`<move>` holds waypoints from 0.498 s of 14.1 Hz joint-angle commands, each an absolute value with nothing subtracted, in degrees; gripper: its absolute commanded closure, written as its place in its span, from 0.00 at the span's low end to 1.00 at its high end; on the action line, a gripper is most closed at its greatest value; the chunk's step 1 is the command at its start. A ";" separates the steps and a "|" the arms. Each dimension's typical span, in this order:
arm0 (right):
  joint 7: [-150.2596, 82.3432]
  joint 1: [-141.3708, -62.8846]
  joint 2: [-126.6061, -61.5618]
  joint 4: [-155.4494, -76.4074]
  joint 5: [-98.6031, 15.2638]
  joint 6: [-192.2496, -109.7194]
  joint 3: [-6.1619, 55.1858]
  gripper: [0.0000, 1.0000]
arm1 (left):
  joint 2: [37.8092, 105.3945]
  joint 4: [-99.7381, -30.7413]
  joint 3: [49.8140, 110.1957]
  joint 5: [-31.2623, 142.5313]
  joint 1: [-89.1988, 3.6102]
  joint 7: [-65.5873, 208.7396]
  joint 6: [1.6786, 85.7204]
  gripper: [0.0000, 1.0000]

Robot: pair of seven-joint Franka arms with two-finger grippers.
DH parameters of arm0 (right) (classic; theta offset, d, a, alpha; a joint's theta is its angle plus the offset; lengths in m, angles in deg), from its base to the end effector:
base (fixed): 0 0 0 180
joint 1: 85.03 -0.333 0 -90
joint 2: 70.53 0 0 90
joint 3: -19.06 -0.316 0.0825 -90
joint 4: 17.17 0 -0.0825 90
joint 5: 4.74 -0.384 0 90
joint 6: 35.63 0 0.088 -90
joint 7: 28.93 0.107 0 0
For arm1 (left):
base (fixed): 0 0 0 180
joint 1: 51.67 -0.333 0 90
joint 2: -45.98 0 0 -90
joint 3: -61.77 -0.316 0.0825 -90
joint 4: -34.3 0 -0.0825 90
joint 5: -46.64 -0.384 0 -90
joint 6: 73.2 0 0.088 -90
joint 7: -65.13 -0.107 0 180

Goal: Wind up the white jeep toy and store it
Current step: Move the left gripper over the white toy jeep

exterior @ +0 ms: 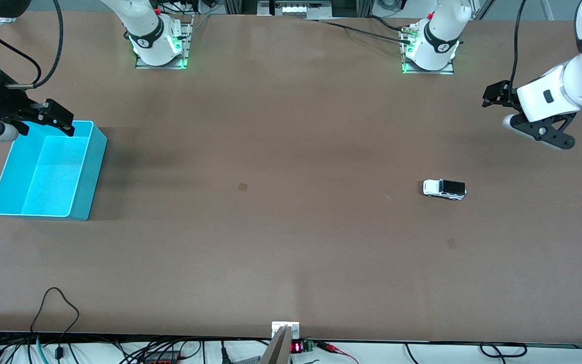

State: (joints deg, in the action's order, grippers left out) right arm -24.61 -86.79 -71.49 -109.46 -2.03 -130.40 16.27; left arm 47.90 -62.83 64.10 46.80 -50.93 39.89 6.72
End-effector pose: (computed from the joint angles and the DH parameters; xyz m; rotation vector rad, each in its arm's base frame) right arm 0.5653 0.0400 0.6037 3.0970 0.0113 0.0465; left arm 0.5325 -0.0286 0.5372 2.9405 -0.7420 -0.5002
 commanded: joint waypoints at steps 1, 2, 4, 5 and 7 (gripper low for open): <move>-24.00 -86.79 -70.80 -109.89 -2.54 -130.20 16.16 0.00 | 49.58 -61.76 64.05 44.02 -50.97 28.69 6.16 0.00; -23.92 -86.79 -70.80 -109.89 -2.54 -130.20 16.16 0.00 | 50.37 -62.03 64.05 43.74 -51.05 24.13 7.47 0.00; -23.92 -86.79 -70.80 -109.89 -2.63 -130.20 16.16 0.00 | 50.64 -64.65 64.14 43.30 -50.97 17.95 10.54 0.00; -23.92 -86.79 -70.80 -109.89 -2.54 -130.20 16.16 0.00 | 50.64 -66.76 64.05 43.30 -51.05 16.10 13.60 0.00; -23.92 -86.79 -70.80 -109.89 -2.63 -130.20 16.16 0.00 | 50.73 -71.67 64.14 41.56 -51.05 10.48 21.68 0.00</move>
State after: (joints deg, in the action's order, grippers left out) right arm -24.61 -86.79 -71.49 -109.46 -2.04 -130.40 16.27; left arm 51.28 -66.96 64.08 44.09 -50.96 16.10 15.64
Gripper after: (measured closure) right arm 0.000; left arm 0.000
